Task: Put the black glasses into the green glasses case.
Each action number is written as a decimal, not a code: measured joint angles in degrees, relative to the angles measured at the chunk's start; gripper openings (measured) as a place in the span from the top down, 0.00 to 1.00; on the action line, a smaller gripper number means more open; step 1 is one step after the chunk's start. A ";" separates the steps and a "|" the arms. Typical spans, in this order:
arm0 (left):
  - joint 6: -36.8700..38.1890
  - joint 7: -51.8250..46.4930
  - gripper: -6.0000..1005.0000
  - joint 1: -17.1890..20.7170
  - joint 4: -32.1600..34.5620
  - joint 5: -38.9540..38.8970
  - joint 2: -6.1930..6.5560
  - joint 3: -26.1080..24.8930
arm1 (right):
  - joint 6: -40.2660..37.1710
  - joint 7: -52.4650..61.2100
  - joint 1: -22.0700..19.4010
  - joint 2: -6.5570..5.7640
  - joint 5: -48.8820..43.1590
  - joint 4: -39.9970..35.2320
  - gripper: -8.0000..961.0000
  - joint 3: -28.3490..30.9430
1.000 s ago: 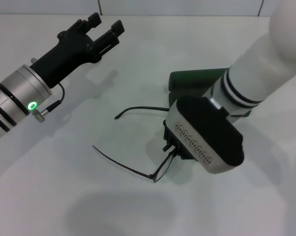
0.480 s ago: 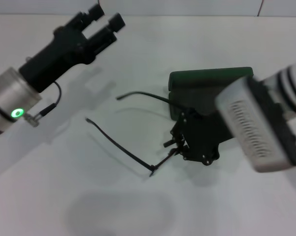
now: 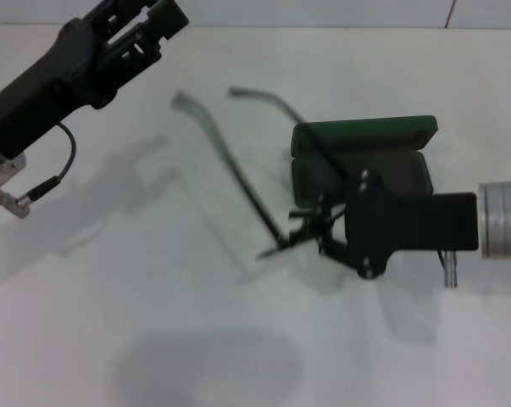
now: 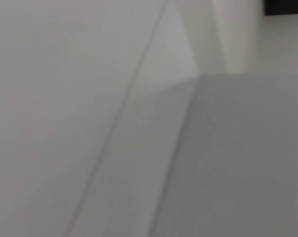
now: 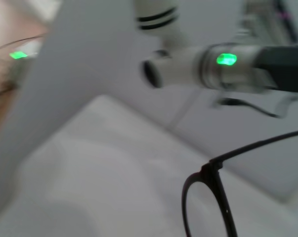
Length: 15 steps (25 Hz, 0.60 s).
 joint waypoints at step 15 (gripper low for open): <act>-1.00 -5.75 0.24 -10.64 0.12 17.72 -0.20 0.19 | 7.92 -15.77 1.62 0.04 22.35 15.81 0.83 -0.15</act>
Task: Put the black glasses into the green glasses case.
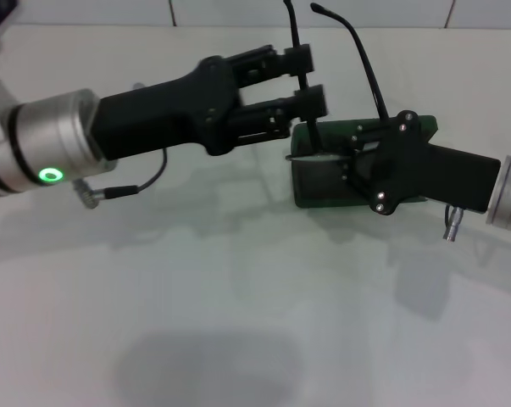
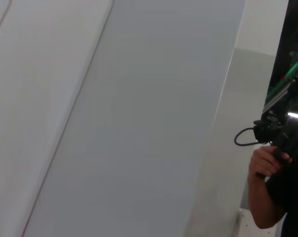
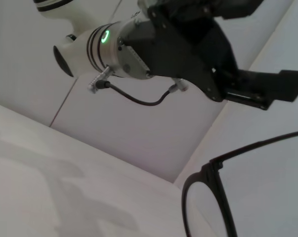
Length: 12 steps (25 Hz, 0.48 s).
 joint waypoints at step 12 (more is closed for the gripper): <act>-9.60 -15.42 0.24 -5.90 1.03 10.80 -0.15 -0.05 | -0.47 -3.43 -0.05 0.03 2.18 0.25 0.82 -0.29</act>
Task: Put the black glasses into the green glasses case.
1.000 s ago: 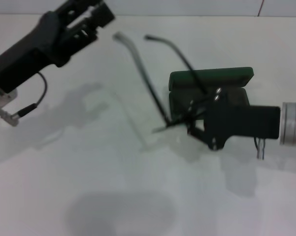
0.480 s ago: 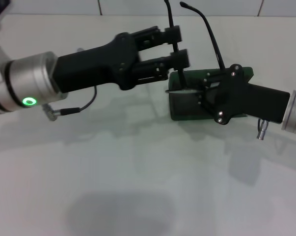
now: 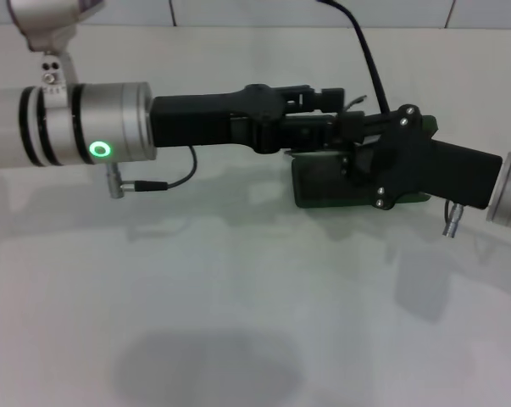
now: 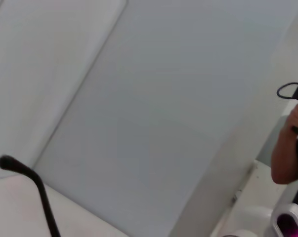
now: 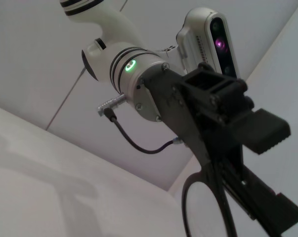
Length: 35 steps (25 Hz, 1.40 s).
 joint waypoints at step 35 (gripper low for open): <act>-16.74 3.29 0.24 -0.54 2.29 8.15 -3.54 -6.49 | -23.57 -0.20 3.63 -0.22 -0.37 7.47 0.79 -3.11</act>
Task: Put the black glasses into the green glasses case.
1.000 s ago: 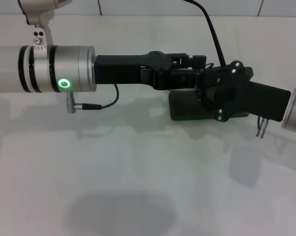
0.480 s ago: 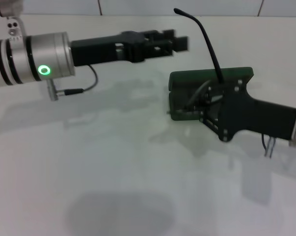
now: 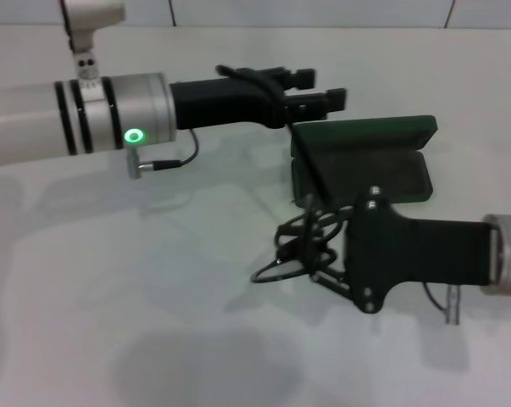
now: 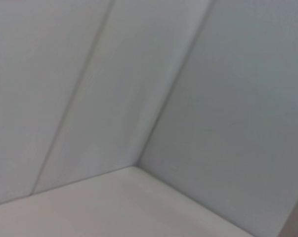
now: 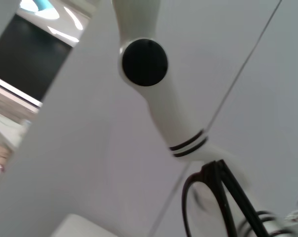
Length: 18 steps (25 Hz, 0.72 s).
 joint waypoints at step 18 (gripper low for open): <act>8.42 6.94 0.24 0.30 2.41 1.63 -0.96 -0.08 | 6.04 5.18 4.78 0.18 5.04 9.25 0.78 -0.20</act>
